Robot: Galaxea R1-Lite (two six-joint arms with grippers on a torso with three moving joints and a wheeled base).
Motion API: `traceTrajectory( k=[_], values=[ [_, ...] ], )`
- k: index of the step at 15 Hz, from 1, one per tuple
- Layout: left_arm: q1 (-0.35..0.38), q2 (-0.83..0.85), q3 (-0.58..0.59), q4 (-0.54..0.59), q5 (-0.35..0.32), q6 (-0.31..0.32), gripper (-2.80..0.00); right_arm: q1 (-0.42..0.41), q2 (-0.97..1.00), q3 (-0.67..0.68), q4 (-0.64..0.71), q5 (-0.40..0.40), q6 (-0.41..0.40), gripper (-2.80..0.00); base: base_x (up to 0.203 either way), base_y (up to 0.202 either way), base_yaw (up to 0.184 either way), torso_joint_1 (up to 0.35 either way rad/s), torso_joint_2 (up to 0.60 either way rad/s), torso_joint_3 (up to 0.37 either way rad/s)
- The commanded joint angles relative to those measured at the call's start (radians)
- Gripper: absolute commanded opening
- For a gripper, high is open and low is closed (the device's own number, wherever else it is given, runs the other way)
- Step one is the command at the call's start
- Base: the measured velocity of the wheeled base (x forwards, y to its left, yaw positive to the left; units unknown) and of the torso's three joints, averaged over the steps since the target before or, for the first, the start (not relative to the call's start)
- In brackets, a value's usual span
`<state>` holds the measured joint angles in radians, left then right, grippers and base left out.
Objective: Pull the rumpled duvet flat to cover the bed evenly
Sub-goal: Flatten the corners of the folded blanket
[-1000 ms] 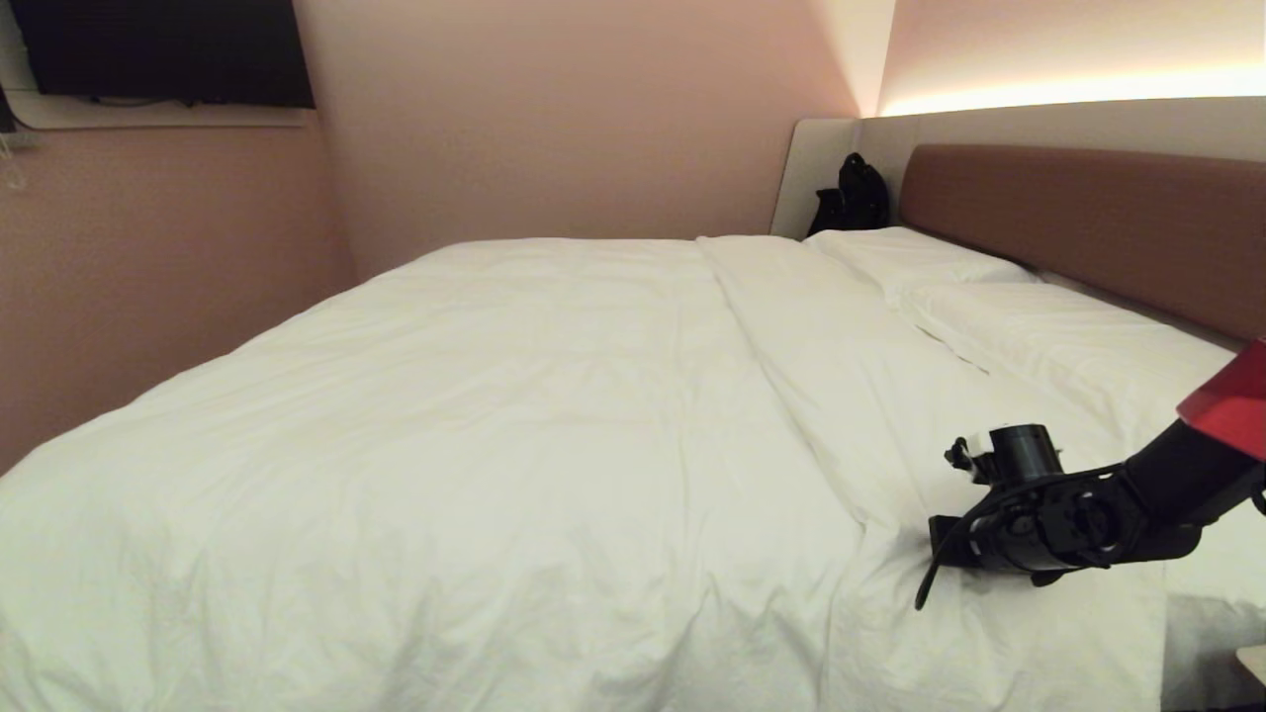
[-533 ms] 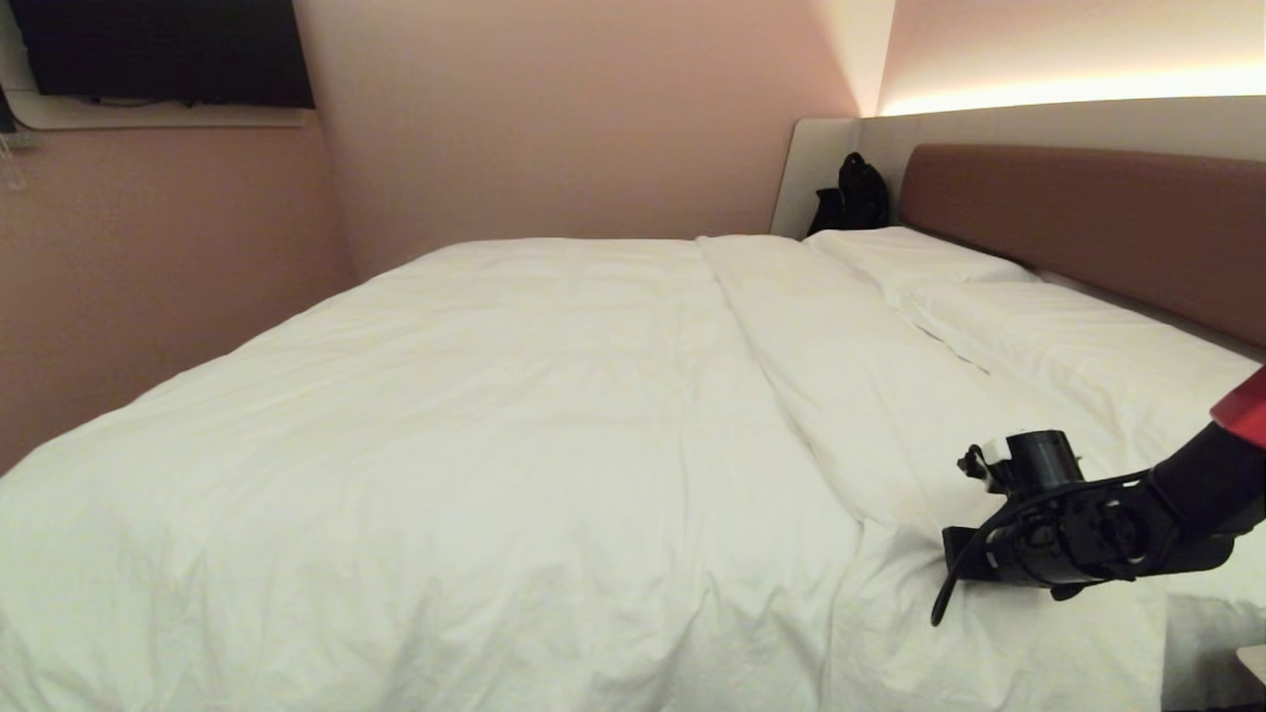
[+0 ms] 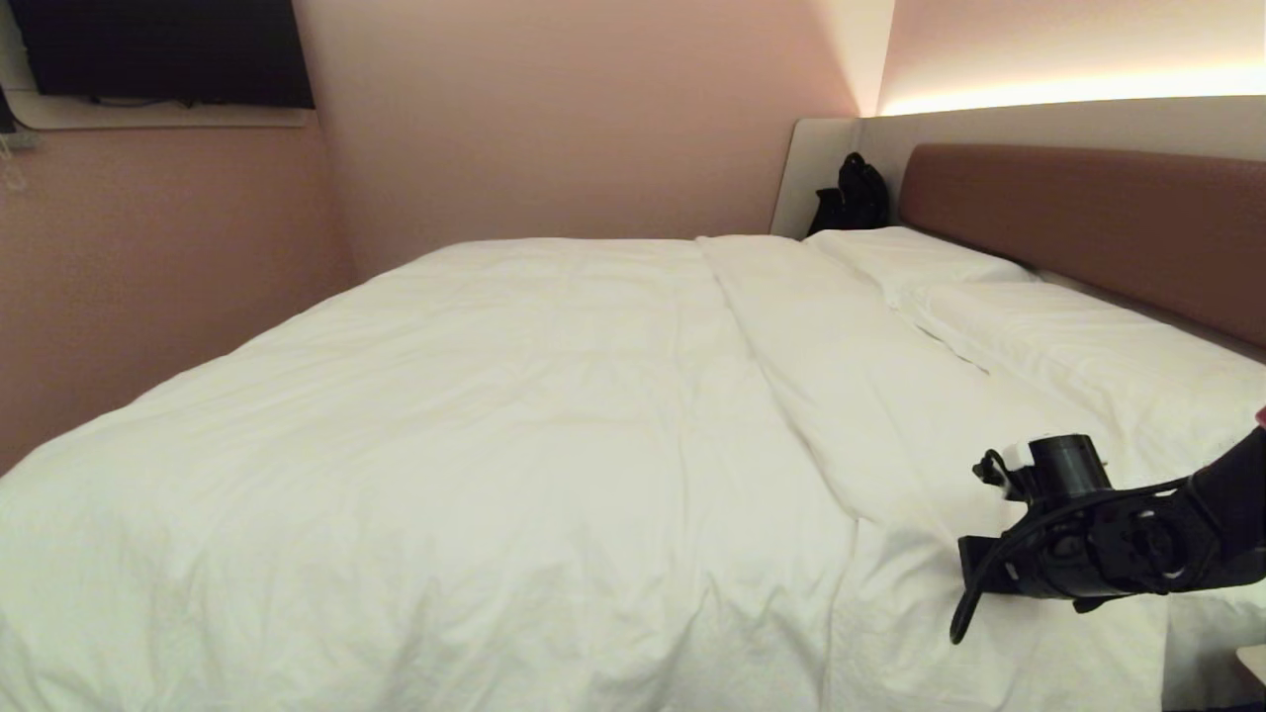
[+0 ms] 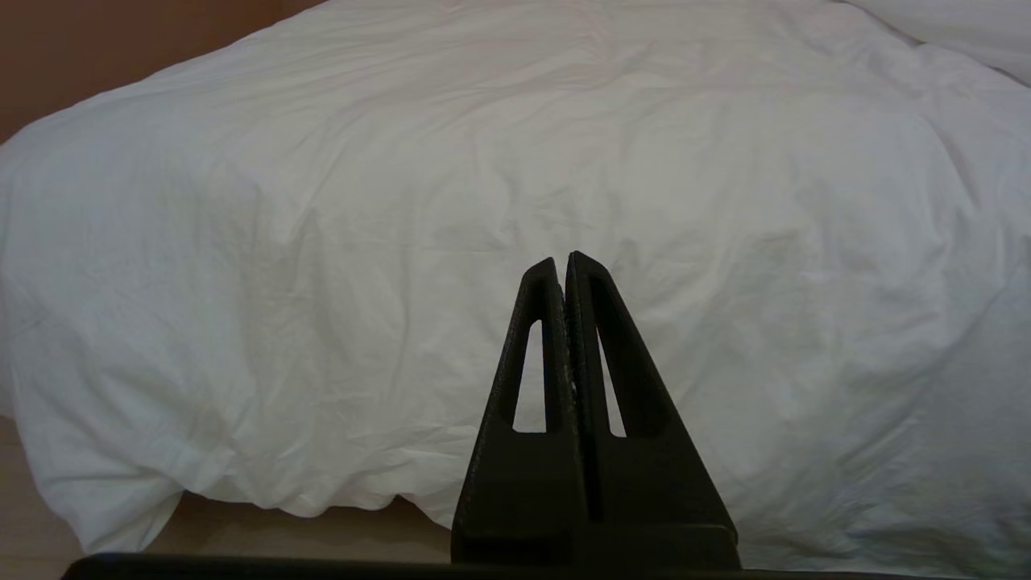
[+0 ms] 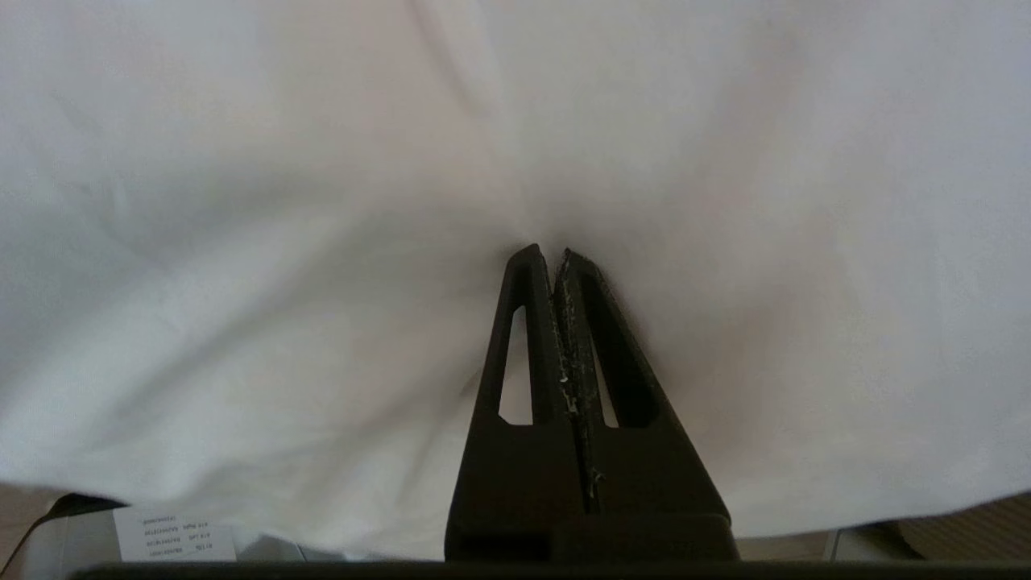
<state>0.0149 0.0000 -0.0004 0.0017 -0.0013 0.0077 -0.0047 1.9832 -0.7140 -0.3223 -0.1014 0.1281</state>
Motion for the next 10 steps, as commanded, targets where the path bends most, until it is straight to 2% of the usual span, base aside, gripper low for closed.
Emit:
traceTrajectory(
  k=[1,10],
  values=[
    [0.000,0.000,0.000,0.000,0.000,0.000,-2.80,0.000,-0.052,0.022,-0.003,0.014,0.002,-2.80,0.000,0.000,0.000,0.000,0.00,0.000],
    [0.000,0.000,0.000,0.000,0.000,0.000,-2.80,0.002,-0.151,0.090,-0.003,0.030,0.003,-2.80,0.000,0.000,0.000,0.000,0.00,0.000]
  ],
)
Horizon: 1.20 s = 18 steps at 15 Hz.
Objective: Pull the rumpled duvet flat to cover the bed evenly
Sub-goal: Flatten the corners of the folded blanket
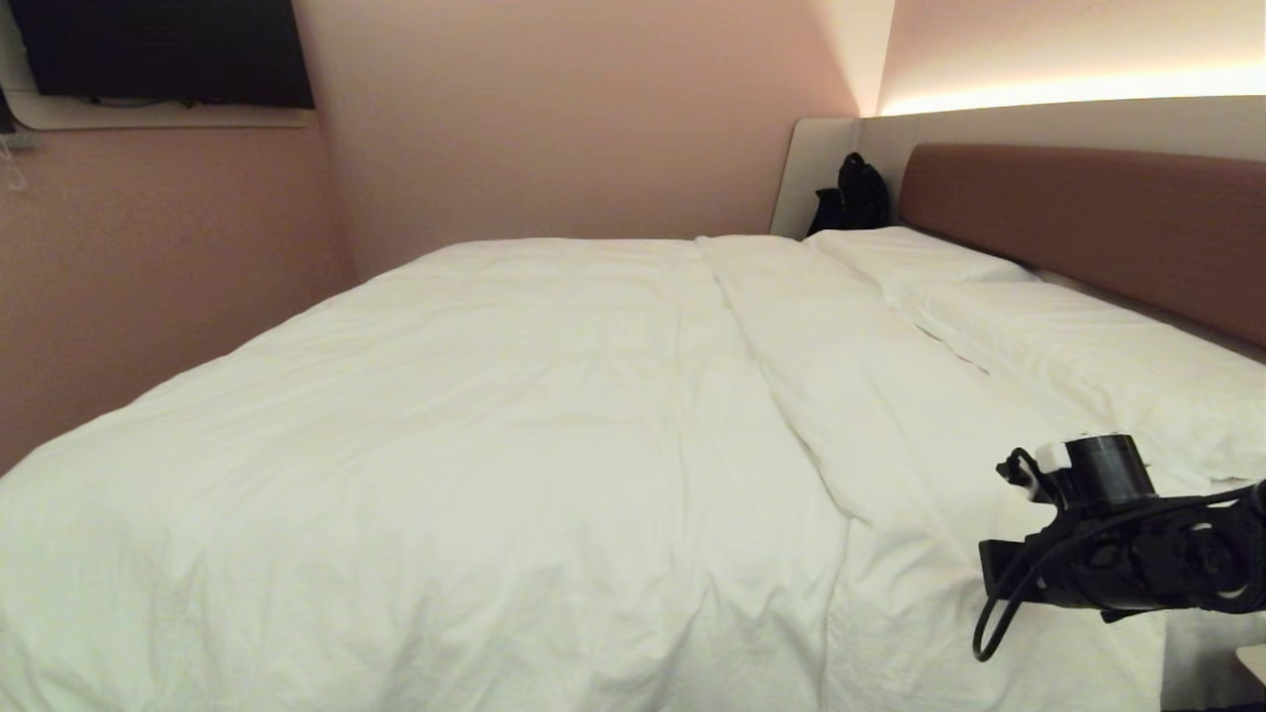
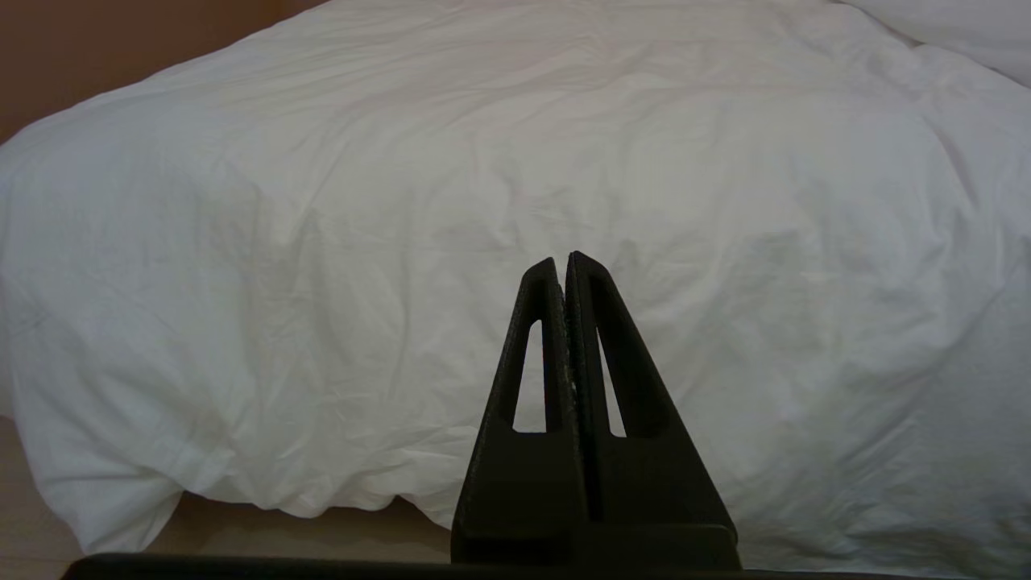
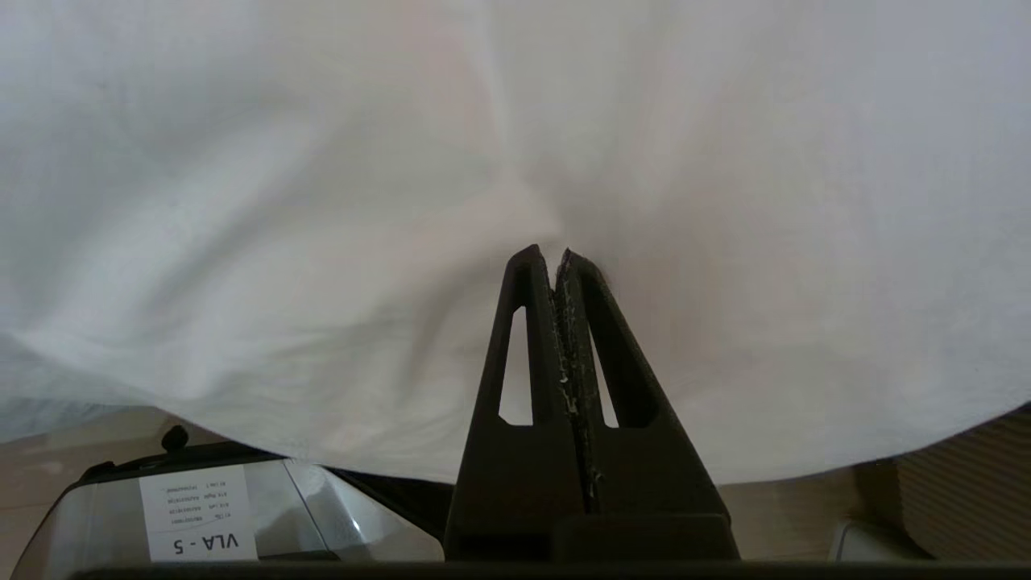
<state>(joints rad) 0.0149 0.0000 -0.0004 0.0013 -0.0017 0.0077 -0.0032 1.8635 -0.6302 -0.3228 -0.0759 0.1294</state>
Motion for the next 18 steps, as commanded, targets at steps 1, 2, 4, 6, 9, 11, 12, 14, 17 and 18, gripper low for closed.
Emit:
traceTrajectory(
  k=[1,2,4,6,9,11,12,14,17,18],
  values=[
    [0.000,0.000,0.000,0.000,0.000,0.000,-2.80,0.000,-0.060,0.008,-0.002,0.006,0.003,-2.80,0.000,0.000,0.000,0.000,0.00,0.000],
    [0.000,0.000,0.000,0.000,0.000,0.000,-2.80,0.000,-0.068,0.009,-0.001,0.007,0.004,-2.80,0.000,0.000,0.000,0.000,0.00,0.000],
    [0.000,0.000,-0.001,0.000,0.000,0.000,-2.80,0.001,-0.135,0.010,0.006,0.007,0.003,-2.80,0.000,0.000,0.000,0.000,0.00,0.000],
    [0.000,0.000,0.000,0.000,0.000,0.000,-2.80,0.019,-0.204,0.003,0.019,0.008,0.002,-2.80,0.000,0.000,0.000,0.000,0.00,0.000],
    [0.000,0.000,-0.001,0.000,0.000,0.000,-2.80,0.095,-0.190,-0.059,0.022,0.010,0.007,-2.80,0.000,0.000,0.000,0.000,0.00,0.000],
    [0.000,0.000,0.000,0.000,0.000,0.000,-2.80,0.133,-0.134,-0.119,0.022,0.009,0.031,-2.80,0.000,0.000,0.000,0.000,0.00,0.000],
    [0.000,0.000,0.000,0.000,0.000,0.000,-2.80,0.165,-0.083,-0.175,0.024,0.008,0.054,-2.80,0.000,0.000,0.000,0.000,0.00,0.000],
    [0.000,0.000,0.000,0.000,0.000,0.000,-2.80,0.211,0.010,-0.262,0.043,0.007,0.087,-2.80,0.000,0.000,0.000,0.000,0.00,0.000],
    [0.000,0.000,0.000,0.000,0.000,0.000,-2.80,0.246,0.124,-0.364,0.067,0.007,0.118,-2.80,0.000,0.000,0.000,0.000,0.00,0.000],
    [0.000,0.000,0.000,0.000,0.000,0.000,-2.80,0.252,0.160,-0.384,0.068,0.006,0.121,-2.80,0.000,0.000,0.000,0.000,0.00,0.000]
  ],
)
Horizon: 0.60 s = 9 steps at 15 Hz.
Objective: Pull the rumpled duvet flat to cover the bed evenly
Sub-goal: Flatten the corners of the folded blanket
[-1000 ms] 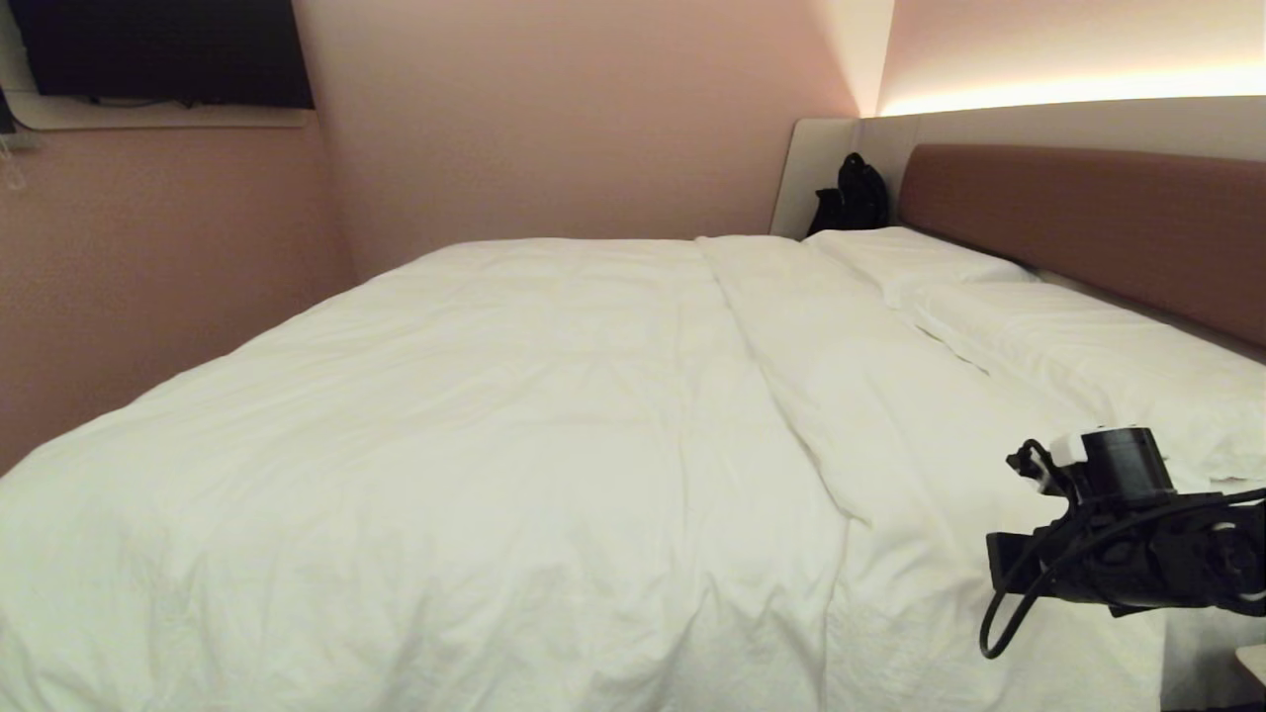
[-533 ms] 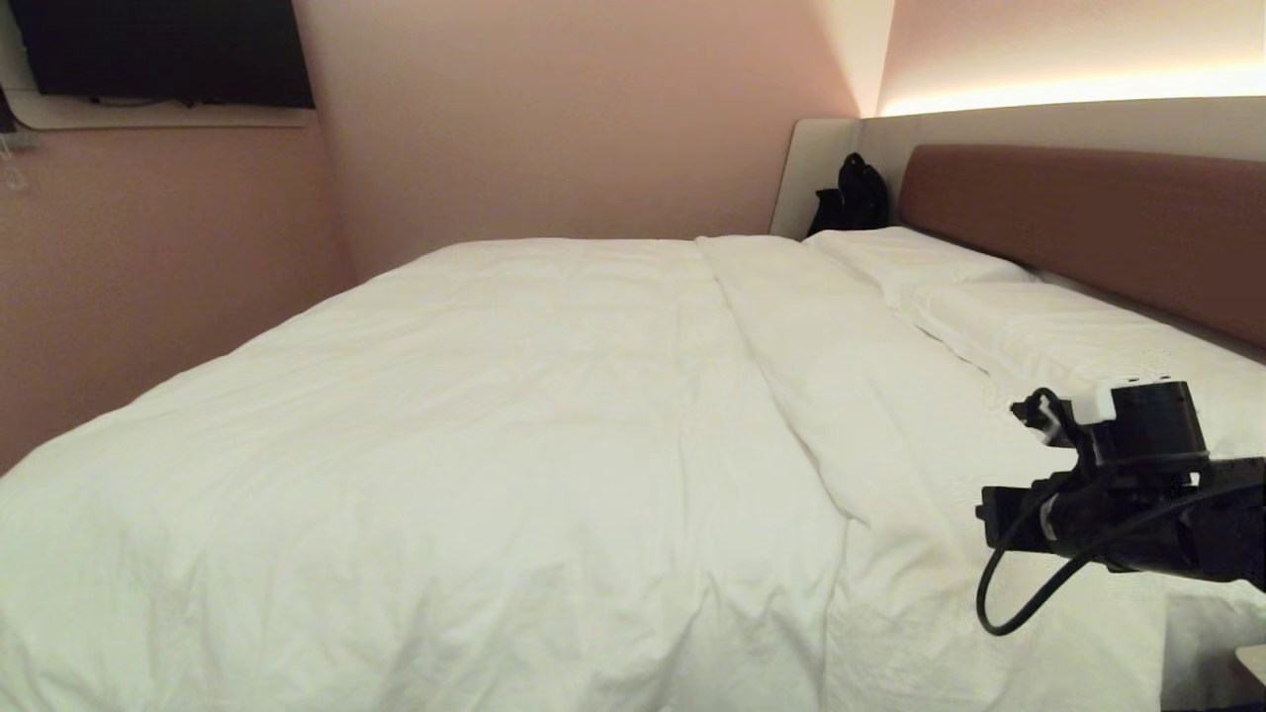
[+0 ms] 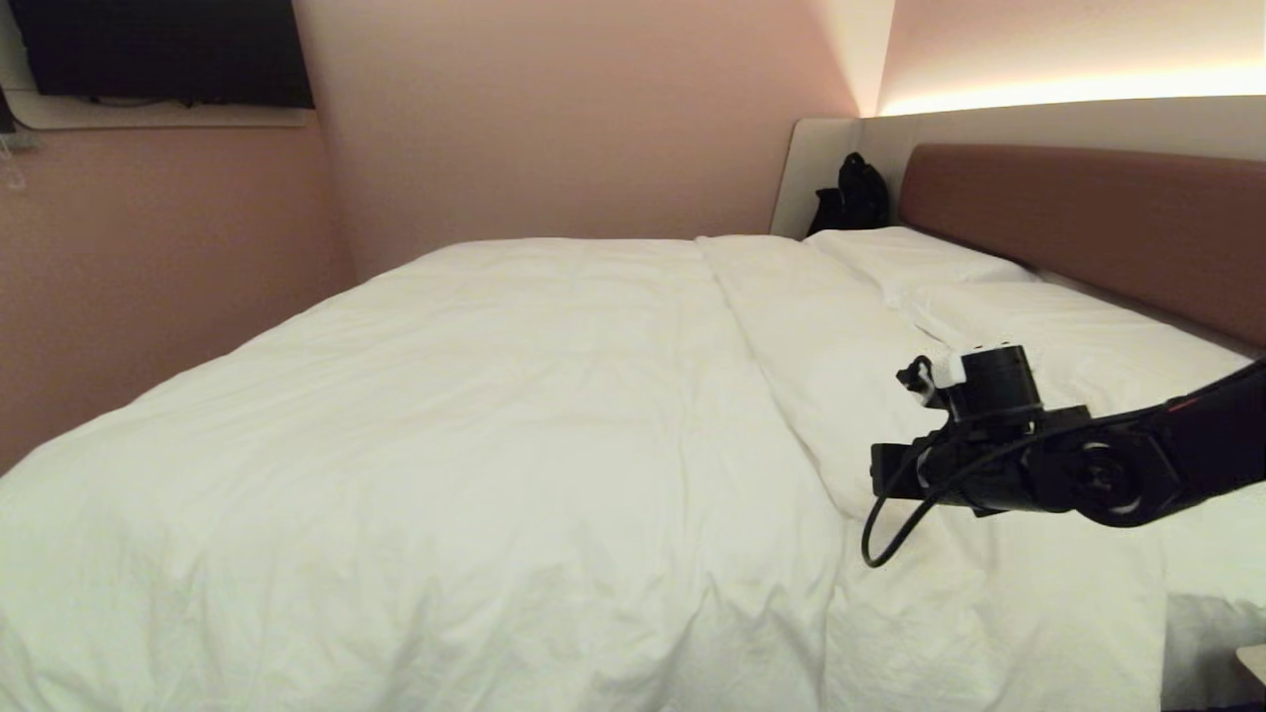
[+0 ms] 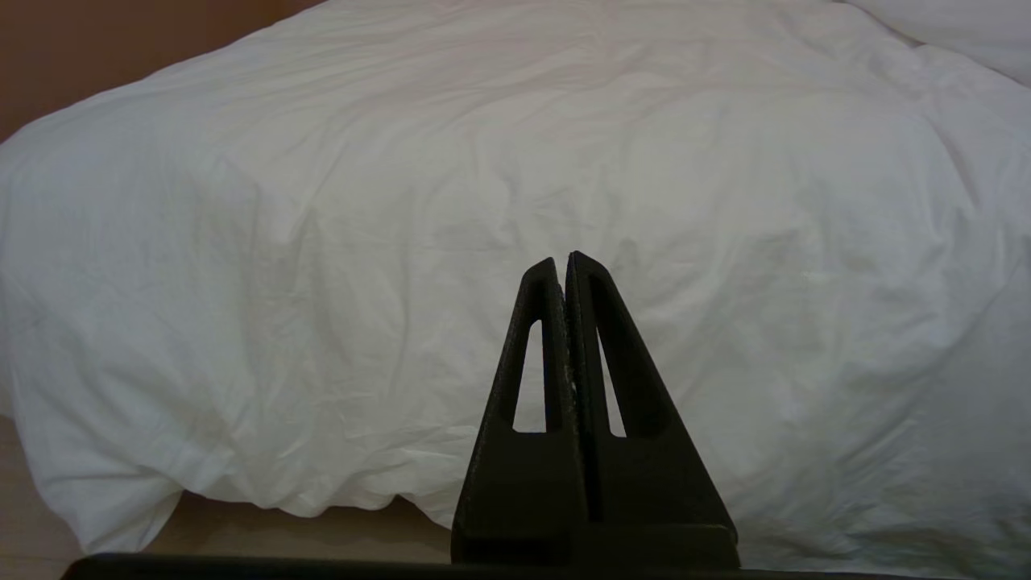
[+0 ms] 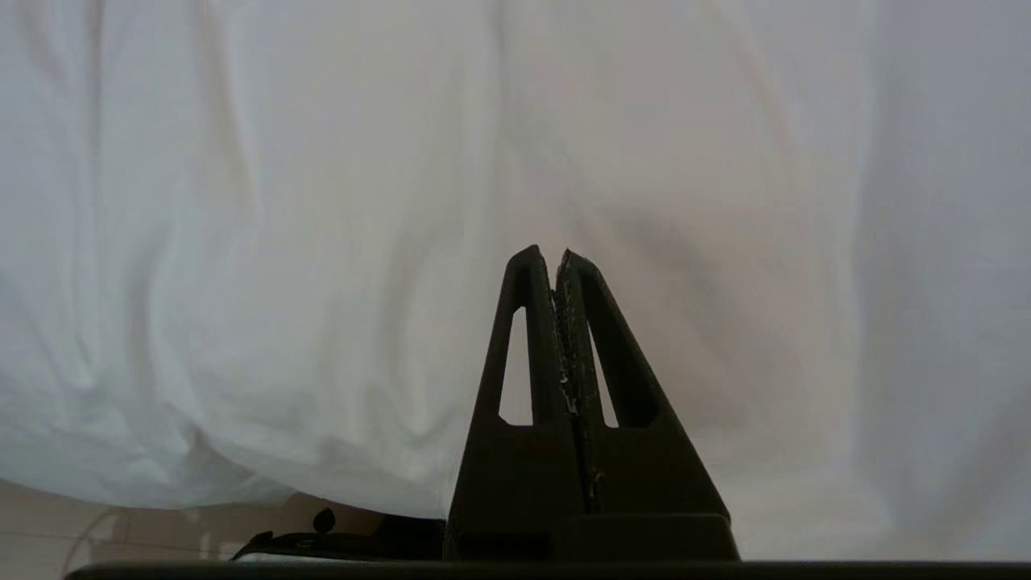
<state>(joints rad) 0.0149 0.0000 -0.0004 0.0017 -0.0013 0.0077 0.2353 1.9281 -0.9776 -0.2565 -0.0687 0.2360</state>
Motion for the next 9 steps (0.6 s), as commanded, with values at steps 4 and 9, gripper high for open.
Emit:
traceTrajectory(
  k=[4,9],
  values=[
    [0.000,0.000,0.000,0.000,0.000,0.000,-2.80,0.017,0.198,-0.063,0.002,-0.008,0.018,-2.80,0.000,0.000,0.000,0.000,0.00,0.000],
    [0.000,0.000,0.000,0.000,0.000,0.000,-2.80,0.020,0.198,0.082,-0.002,-0.021,0.012,-2.80,0.000,0.000,0.000,0.000,0.00,0.000]
  ],
)
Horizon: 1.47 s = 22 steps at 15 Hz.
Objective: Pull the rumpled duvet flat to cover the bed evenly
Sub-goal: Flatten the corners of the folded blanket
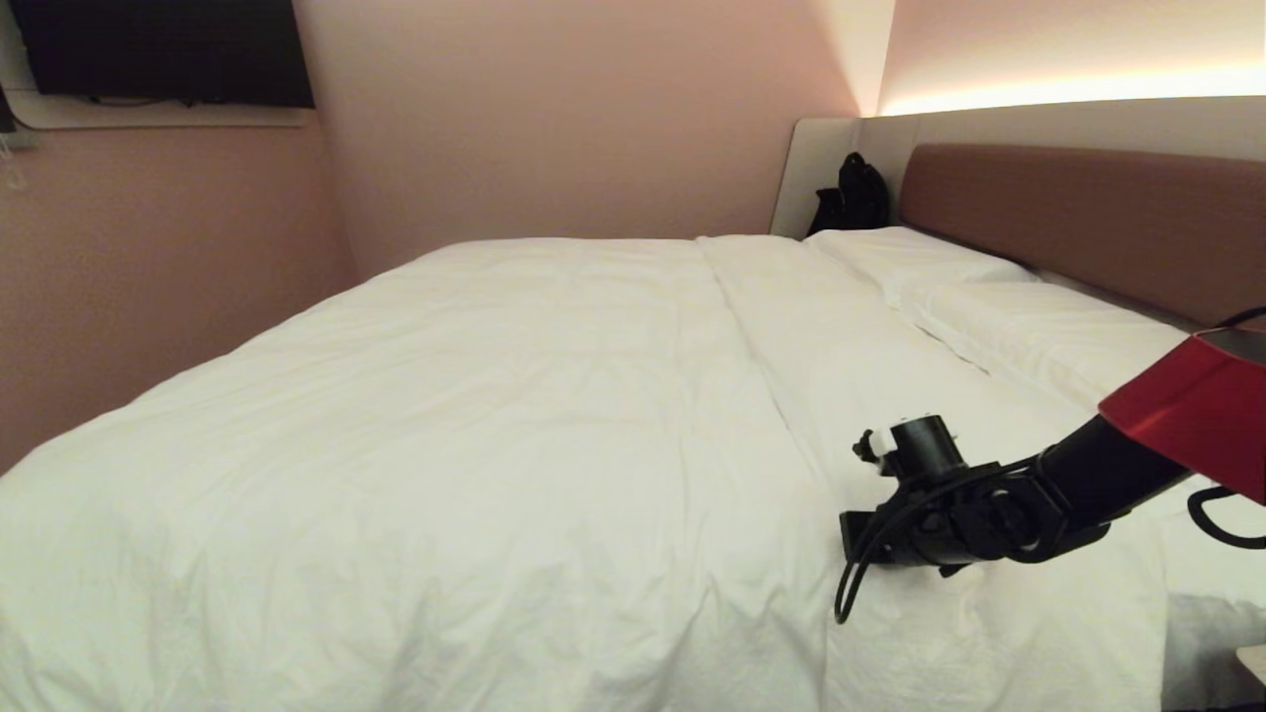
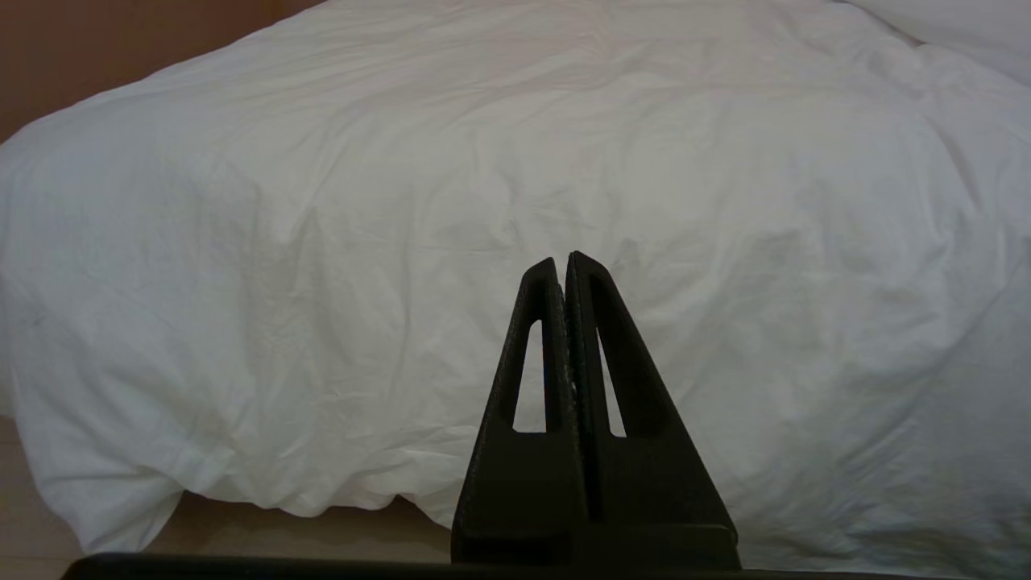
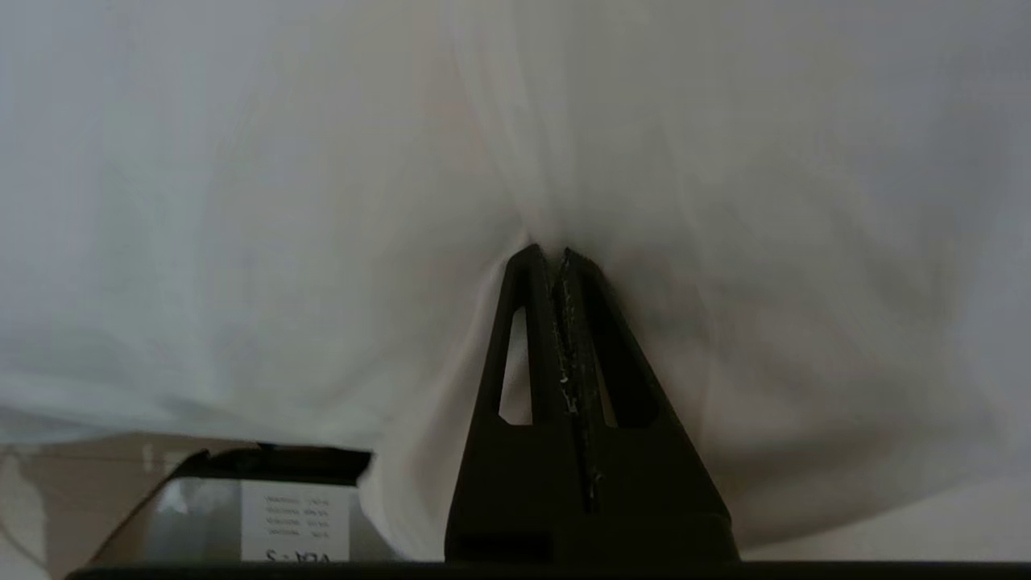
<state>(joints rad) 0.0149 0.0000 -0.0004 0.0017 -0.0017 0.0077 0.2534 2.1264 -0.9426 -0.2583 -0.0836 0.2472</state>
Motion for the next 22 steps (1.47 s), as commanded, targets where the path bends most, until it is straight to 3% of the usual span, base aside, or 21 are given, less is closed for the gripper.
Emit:
traceTrajectory(
  k=[1,5,13,17,19,22],
  values=[
    [0.000,0.000,0.000,0.000,0.000,0.000,-2.80,0.006,-0.015,0.091,-0.002,-0.014,0.000,-2.80,0.000,0.000,0.000,0.000,0.00,0.000],
    [0.000,0.000,-0.001,0.000,0.000,0.000,-2.80,0.029,-0.162,0.238,-0.021,-0.024,0.001,-2.80,0.000,0.000,0.000,0.000,0.00,0.000],
    [0.000,0.000,0.000,0.000,0.000,0.000,-2.80,0.016,-0.670,0.443,-0.024,-0.024,0.003,-2.80,0.000,0.000,0.000,0.000,0.00,0.000],
    [0.000,0.000,0.000,0.000,0.000,0.000,-2.80,-0.142,-0.801,0.493,-0.025,-0.013,-0.012,-2.80,0.000,0.000,0.000,0.000,0.00,0.000],
    [0.000,0.000,0.000,0.000,0.000,0.000,-2.80,-0.258,-0.807,0.474,-0.028,0.023,-0.031,-2.80,0.000,0.000,0.000,0.000,0.00,0.000],
    [0.000,0.000,0.000,0.000,0.000,0.000,-2.80,-0.359,-0.763,0.412,-0.028,0.074,-0.037,-2.80,0.000,0.000,0.000,0.000,0.00,0.000]
  ],
)
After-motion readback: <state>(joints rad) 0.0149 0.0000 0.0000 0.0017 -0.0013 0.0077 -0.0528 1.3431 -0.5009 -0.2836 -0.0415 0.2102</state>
